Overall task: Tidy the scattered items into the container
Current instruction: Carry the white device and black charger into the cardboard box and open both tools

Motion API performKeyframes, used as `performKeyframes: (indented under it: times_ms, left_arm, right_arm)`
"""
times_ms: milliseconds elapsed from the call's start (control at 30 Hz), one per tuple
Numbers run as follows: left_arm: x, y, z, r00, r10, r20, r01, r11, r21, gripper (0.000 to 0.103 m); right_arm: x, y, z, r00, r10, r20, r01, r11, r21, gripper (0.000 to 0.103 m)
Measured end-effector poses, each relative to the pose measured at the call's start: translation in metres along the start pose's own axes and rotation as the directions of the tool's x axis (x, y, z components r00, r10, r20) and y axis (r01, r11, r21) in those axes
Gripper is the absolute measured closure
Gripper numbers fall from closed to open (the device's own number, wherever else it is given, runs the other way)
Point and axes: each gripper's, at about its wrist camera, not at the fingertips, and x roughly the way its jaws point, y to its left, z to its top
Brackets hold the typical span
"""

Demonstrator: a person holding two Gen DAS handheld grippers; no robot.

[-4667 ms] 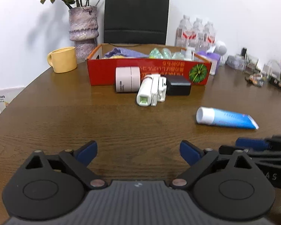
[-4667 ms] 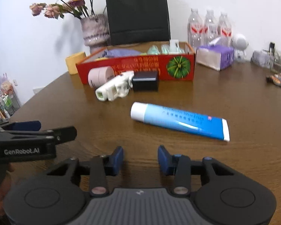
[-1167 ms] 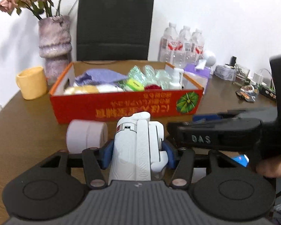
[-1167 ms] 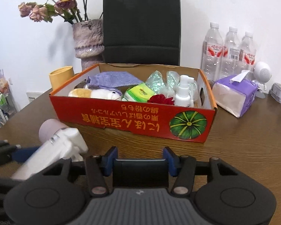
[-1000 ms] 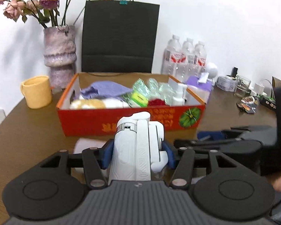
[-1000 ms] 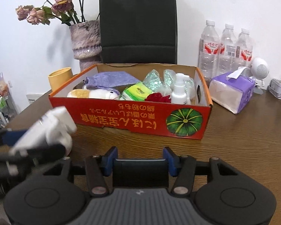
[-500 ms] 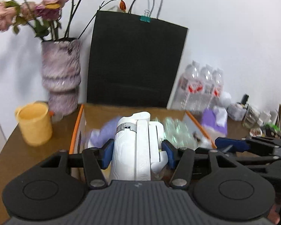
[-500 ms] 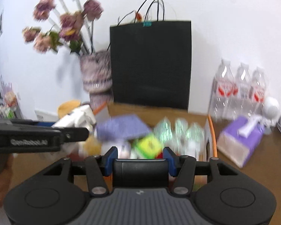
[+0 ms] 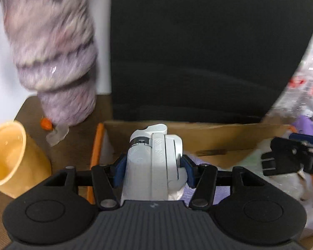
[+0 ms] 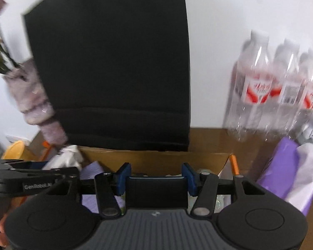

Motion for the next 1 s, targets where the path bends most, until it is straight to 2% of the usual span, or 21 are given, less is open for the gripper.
performKeyframes:
  times_ms: [67, 133, 200, 267, 333, 533, 633, 800, 933, 1000]
  left_arm:
    - [-0.002, 0.001, 0.001, 0.999, -0.041, 0.017, 0.041, 0.999, 0.010, 0.021]
    - [-0.010, -0.002, 0.004, 0.999, -0.047, 0.027, 0.046, 0.999, 0.020, 0.007]
    - [-0.021, -0.007, 0.006, 0.998, -0.036, 0.046, 0.034, 0.999, 0.028, 0.003]
    - [-0.032, -0.012, 0.008, 0.998, -0.043, 0.046, 0.041, 0.998, 0.046, 0.002]
    - [-0.041, -0.017, 0.008, 0.999, -0.030, 0.029, 0.028, 0.998, 0.051, 0.000]
    - [-0.067, -0.026, 0.001, 1.000, 0.005, -0.029, -0.003, 0.999, 0.040, 0.000]
    - [-0.083, -0.031, -0.010, 0.999, 0.025, -0.034, -0.023, 0.998, 0.054, 0.000]
    - [-0.111, -0.032, -0.031, 0.998, 0.064, -0.024, -0.064, 0.998, 0.026, 0.000]
    - [-0.130, -0.036, -0.046, 0.998, 0.046, -0.032, -0.045, 0.998, 0.032, 0.000]
    - [-0.140, -0.040, -0.055, 0.998, 0.062, -0.028, -0.061, 0.997, 0.037, 0.000]
  right_arm:
    - [0.012, 0.000, 0.000, 0.999, -0.011, -0.037, 0.010, 1.000, -0.014, 0.050]
    - [0.020, -0.001, 0.003, 0.999, -0.004, -0.054, 0.003, 1.000, -0.015, 0.050]
    - [0.014, 0.000, 0.009, 0.999, -0.007, -0.038, 0.006, 1.000, -0.015, 0.041]
    - [0.005, 0.003, 0.014, 0.999, -0.013, -0.037, 0.012, 1.000, -0.029, 0.026]
    - [-0.002, 0.006, 0.017, 0.998, -0.026, -0.057, 0.024, 0.998, -0.050, 0.023]
    - [-0.020, 0.003, 0.007, 0.988, -0.047, -0.149, 0.041, 0.998, -0.042, 0.023]
    - [-0.036, 0.001, -0.002, 0.988, -0.023, -0.153, 0.021, 1.000, -0.018, 0.023]
    - [-0.063, 0.002, -0.019, 0.989, -0.023, -0.148, 0.021, 1.000, -0.017, 0.023]
    - [-0.090, 0.005, -0.031, 0.990, -0.011, -0.143, 0.007, 1.000, -0.031, 0.021]
    - [-0.106, 0.007, -0.039, 0.989, -0.004, -0.148, -0.001, 1.000, -0.031, 0.021]
